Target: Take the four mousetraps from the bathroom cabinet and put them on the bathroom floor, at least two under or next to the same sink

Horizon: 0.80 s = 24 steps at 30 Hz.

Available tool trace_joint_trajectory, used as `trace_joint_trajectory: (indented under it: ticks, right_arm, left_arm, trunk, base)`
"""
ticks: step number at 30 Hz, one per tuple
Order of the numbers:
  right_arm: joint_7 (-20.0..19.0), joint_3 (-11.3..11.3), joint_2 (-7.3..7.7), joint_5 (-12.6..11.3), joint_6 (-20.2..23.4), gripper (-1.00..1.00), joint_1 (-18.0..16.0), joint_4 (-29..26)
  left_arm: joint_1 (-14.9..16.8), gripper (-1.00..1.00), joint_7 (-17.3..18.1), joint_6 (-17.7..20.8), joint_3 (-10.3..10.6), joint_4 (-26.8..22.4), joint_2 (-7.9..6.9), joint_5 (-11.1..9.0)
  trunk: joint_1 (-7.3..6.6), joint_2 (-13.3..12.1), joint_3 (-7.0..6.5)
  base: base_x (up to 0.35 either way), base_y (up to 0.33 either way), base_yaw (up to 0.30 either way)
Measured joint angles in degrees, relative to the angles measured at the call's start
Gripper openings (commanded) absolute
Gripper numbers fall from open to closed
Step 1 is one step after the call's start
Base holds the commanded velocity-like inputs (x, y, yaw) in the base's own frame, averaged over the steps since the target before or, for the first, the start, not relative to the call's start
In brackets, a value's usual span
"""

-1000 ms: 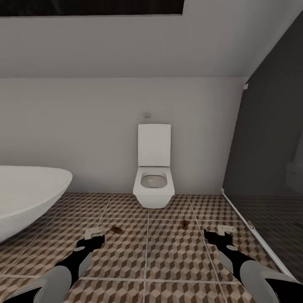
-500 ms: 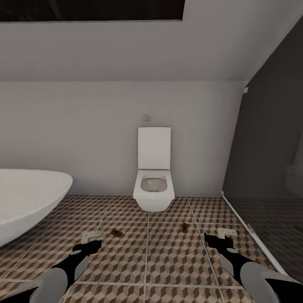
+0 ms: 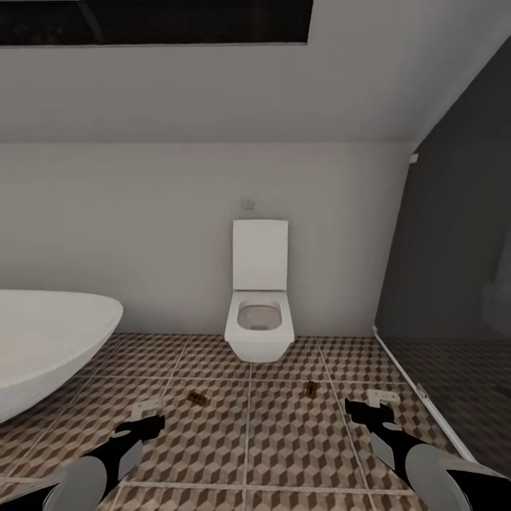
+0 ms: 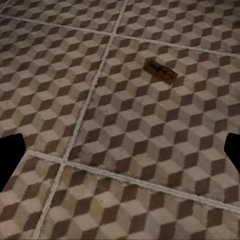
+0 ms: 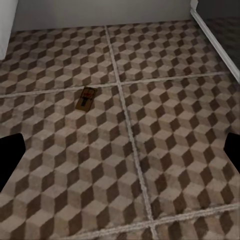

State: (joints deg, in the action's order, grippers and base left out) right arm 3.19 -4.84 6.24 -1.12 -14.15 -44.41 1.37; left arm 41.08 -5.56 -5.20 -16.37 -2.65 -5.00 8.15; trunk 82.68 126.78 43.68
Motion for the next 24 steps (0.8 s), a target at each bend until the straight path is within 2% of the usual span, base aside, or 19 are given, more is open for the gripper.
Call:
trace_joint_trajectory:
  ticks: [16,24]
  right_arm:
    - [1.59,0.0,0.06,-0.08,0.04,1.0,1.13,0.21]
    - [1.77,0.01,0.08,-0.01,0.03,1.0,0.87,0.22]
  left_arm:
    - [-0.05,1.0,-0.06,0.11,0.0,1.71,-2.57,-0.05]
    - [-0.38,1.0,-0.04,0.18,-0.01,1.9,-3.25,-0.06]
  trunk:
    - [-3.52,-6.42,-2.87]
    - [-5.27,-9.63,-4.31]
  base:
    - [0.0,0.0,0.0]
    - [0.0,0.0,0.0]
